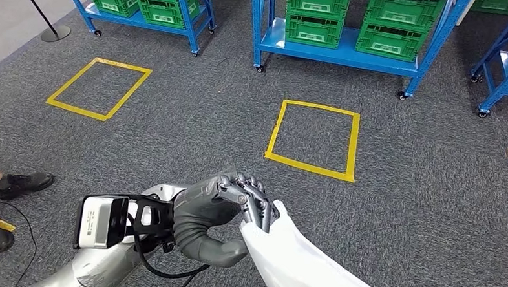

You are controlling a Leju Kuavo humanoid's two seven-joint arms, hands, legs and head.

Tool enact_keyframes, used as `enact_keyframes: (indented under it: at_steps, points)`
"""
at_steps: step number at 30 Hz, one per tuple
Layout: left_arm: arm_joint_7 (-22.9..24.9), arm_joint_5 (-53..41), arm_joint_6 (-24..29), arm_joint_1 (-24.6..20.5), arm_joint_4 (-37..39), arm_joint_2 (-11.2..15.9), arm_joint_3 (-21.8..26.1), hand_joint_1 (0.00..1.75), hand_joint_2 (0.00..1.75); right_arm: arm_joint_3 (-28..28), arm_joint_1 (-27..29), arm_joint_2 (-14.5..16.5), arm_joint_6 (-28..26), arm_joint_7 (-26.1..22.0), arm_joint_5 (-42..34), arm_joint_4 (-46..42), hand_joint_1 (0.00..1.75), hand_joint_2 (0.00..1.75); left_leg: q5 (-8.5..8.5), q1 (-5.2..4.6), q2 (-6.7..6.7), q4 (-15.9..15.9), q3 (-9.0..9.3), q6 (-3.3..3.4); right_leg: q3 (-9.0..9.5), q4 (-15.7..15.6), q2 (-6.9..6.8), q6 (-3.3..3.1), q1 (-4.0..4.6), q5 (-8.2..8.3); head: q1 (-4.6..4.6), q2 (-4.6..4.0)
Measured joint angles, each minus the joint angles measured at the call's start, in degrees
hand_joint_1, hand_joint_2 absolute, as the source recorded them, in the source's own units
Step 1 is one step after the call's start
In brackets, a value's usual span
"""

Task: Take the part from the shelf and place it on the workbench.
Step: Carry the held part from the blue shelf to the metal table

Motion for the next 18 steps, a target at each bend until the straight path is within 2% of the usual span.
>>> enact_keyframes:
  at_steps: [2,4,5,6,7,8,9,11,12,13,15,16,17,18]
  points:
    - [-0.01,0.34,-0.03,-0.09,-0.03,0.08,0.12,1.66,1.75,0.11,-0.31,0.14,0.04,-0.05,0.16,0.0,0.0,0.0,-1.5,0.05,2.2,2.48,-1.3,-0.52,0.08,-0.09,-1.08,-0.78,-0.06,0.1,-0.28,0.0]
    - [-0.02,0.47,-0.07,-0.13,-0.05,0.14,0.19,1.66,1.75,0.19,-0.32,0.21,0.05,-0.13,0.23,0.01,0.0,0.0,-4.83,0.08,5.24,9.26,-4.54,-0.95,0.09,-0.11,-2.31,-1.36,0.15,0.02,-0.6,0.0]
    - [-0.02,0.48,-0.08,-0.06,-0.05,0.17,0.19,1.66,1.75,0.25,-0.28,0.23,0.06,-0.16,0.26,0.01,0.0,0.0,-6.3,0.17,5.92,13.08,-6.43,-1.06,0.07,-0.1,-3.0,-1.49,0.31,-0.02,-0.63,0.0]
    - [-0.02,0.48,-0.09,0.01,-0.04,0.21,0.19,1.66,1.75,0.31,-0.27,0.26,0.06,-0.19,0.28,0.01,0.0,0.0,-7.03,0.23,6.22,15.68,-7.75,-1.09,0.05,-0.1,-3.72,-1.58,0.46,-0.08,-0.64,0.0]
    - [-0.01,0.47,-0.07,0.07,-0.04,0.24,0.18,1.66,1.75,0.37,-0.28,0.28,0.06,-0.22,0.29,0.01,0.0,0.0,-6.82,0.24,6.39,16.38,-8.13,-1.02,0.06,-0.09,-4.43,-1.65,0.61,-0.13,-0.65,0.0]
    - [-0.01,0.47,-0.02,0.08,-0.05,0.26,0.19,1.66,1.75,0.42,-0.32,0.32,0.06,-0.27,0.29,0.01,0.0,0.0,-5.65,0.2,6.61,14.74,-7.3,-0.82,0.1,-0.1,-5.11,-1.7,0.76,-0.18,-0.65,0.0]
    - [0.03,0.47,0.08,0.03,-0.1,0.26,0.19,1.66,1.75,0.44,-0.38,0.4,0.05,-0.34,0.29,0.01,0.0,0.0,-3.91,0.04,7.22,11.21,-5.43,-0.42,0.17,-0.1,-5.75,-1.76,0.92,-0.23,-0.66,0.0]
    - [0.12,0.42,0.52,-0.17,-0.4,0.23,0.24,1.66,1.75,0.46,-0.43,0.71,-0.08,-0.55,0.28,0.0,0.0,0.0,-1.47,-0.72,9.85,3.51,-1.4,0.63,0.29,-0.12,-6.91,-1.7,1.3,-0.37,-0.6,0.0]
    - [0.16,0.37,0.78,-0.28,-0.6,0.21,0.27,1.66,1.75,0.46,-0.42,0.85,-0.19,-0.63,0.27,0.0,0.0,0.0,-1.05,-1.13,10.76,1.28,-0.3,1.04,0.31,-0.15,-7.49,-1.59,1.44,-0.44,-0.61,0.0]
    - [0.16,0.28,1.05,-0.35,-0.77,0.23,0.32,1.66,1.75,0.46,-0.4,0.99,-0.32,-0.72,0.27,0.0,0.0,0.0,-1.11,-1.43,11.09,0.4,0.02,1.25,0.36,-0.19,-8.1,-1.42,1.5,-0.53,-0.58,0.0]
    - [-0.15,0.33,1.11,-0.26,-1.25,0.52,0.57,1.66,1.75,0.47,-0.39,1.24,-0.63,-0.92,0.22,0.01,0.0,0.0,-0.73,-1.37,9.66,-0.16,0.19,1.53,0.53,-0.33,-8.98,-1.02,1.46,-0.72,-0.61,0.0]
    - [-0.42,0.57,0.67,-0.12,-1.79,0.93,1.0,1.66,1.75,0.48,-0.33,1.38,-0.79,-1.14,0.19,0.01,0.0,0.0,-0.37,-1.19,8.95,-0.75,0.58,1.71,0.53,-0.04,-8.19,-0.88,1.35,-1.03,-0.54,0.0]
    - [-0.68,0.9,0.02,0.01,-2.46,1.41,1.64,1.66,1.75,0.5,-0.21,1.51,-0.92,-1.41,0.16,0.01,0.0,0.0,0.08,-0.98,8.26,-1.34,1.0,1.95,0.1,1.11,-6.8,-0.89,1.26,-1.77,-0.55,0.0]
    - [-0.79,1.22,-0.78,0.19,-3.17,1.89,2.46,1.66,1.75,0.51,0.04,1.61,-0.99,-1.66,0.16,0.01,0.0,0.0,0.47,-0.75,7.56,-1.84,1.4,2.14,-0.98,3.56,-4.96,-1.01,1.16,-3.0,-0.48,0.0]
